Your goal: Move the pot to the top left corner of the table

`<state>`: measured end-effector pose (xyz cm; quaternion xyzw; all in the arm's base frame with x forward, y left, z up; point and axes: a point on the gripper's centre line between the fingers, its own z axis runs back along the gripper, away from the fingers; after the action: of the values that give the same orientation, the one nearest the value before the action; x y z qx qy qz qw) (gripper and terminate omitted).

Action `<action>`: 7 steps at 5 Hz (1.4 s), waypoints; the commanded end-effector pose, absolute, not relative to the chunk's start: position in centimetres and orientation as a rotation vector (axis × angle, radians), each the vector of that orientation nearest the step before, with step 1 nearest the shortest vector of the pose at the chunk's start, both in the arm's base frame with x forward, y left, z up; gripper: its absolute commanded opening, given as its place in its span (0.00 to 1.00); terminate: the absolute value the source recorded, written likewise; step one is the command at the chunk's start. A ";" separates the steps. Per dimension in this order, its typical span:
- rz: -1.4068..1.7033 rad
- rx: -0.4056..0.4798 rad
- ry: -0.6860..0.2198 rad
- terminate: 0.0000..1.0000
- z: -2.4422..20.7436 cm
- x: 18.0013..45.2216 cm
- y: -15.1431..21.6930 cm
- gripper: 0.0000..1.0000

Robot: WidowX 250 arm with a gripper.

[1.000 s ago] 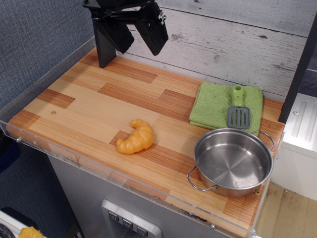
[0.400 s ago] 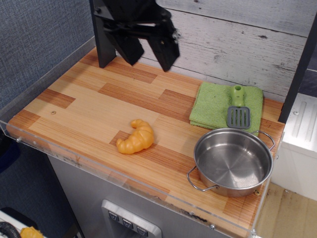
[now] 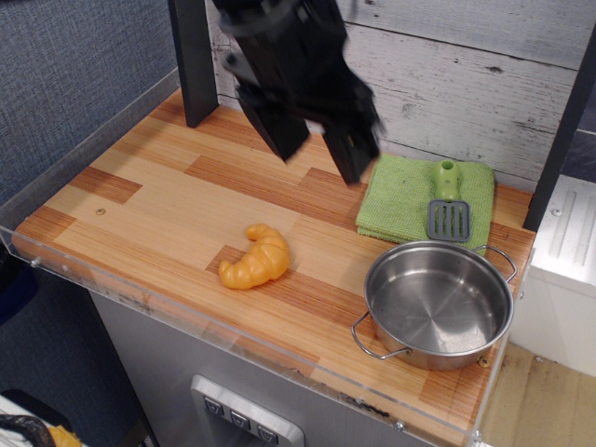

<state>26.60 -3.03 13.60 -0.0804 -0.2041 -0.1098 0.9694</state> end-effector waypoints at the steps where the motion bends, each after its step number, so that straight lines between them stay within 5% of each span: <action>1: -0.242 -0.157 -0.416 0.00 11.2 26.9 -4.9 1.00; 7: -0.189 -0.113 -0.335 0.00 2.5 31.2 -9.4 1.00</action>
<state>30.65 -9.12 1.40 -0.0514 -0.1458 -0.0915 0.9837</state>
